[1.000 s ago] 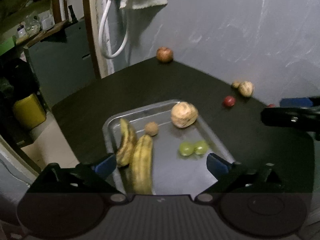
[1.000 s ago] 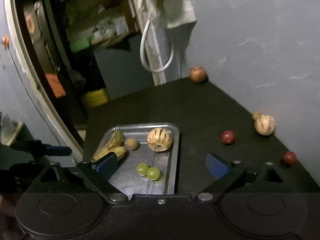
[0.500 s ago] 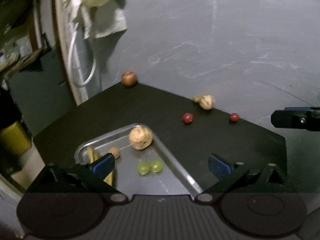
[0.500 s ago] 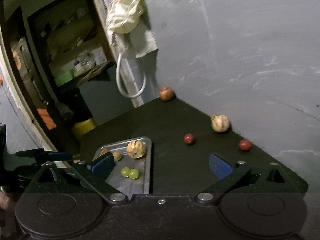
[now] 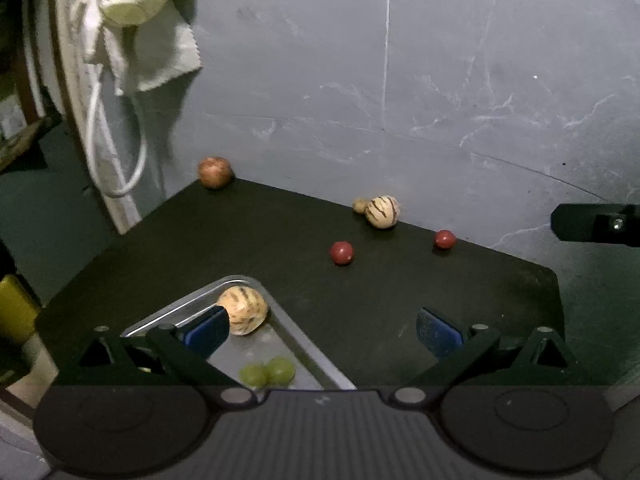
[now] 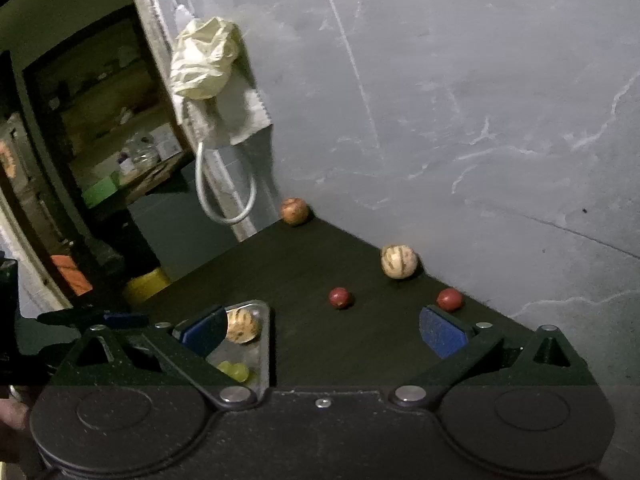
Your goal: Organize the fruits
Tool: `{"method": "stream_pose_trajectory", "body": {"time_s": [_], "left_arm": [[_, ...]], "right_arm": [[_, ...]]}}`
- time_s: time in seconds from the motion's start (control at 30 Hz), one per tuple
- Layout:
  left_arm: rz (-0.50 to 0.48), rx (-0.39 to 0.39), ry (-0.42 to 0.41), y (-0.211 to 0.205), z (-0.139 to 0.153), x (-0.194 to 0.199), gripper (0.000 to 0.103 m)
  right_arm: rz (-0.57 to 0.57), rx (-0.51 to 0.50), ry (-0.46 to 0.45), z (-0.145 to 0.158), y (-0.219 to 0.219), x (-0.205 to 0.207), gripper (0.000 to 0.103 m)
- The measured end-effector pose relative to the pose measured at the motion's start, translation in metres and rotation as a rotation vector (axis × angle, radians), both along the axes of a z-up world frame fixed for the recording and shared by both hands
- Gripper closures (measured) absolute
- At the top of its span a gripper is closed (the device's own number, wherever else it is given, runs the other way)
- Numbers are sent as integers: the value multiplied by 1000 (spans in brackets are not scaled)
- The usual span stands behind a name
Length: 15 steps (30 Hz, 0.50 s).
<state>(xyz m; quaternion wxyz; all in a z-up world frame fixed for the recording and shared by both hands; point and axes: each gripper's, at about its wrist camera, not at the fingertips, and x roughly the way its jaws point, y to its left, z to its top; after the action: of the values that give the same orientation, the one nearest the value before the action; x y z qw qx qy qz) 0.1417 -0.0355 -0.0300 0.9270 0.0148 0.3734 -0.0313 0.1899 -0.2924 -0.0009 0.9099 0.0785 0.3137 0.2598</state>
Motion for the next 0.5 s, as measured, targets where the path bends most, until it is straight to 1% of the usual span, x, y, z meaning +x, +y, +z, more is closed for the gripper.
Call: {"method": "stream_pose_trajectory", "body": {"time_s": [0.17,0.3,0.5], "left_arm": [[-79,-26,17,7,-16,34,1],[-122,-51,30,14,-33,61,1],[-177,-69,45,26,-55,95,1]], "right_arm": [[-93,-25,31,-6,11,16,1],[-127,-63,48,-11,27,29,1],[-186,-78,65,-15,47,53,1]]}}
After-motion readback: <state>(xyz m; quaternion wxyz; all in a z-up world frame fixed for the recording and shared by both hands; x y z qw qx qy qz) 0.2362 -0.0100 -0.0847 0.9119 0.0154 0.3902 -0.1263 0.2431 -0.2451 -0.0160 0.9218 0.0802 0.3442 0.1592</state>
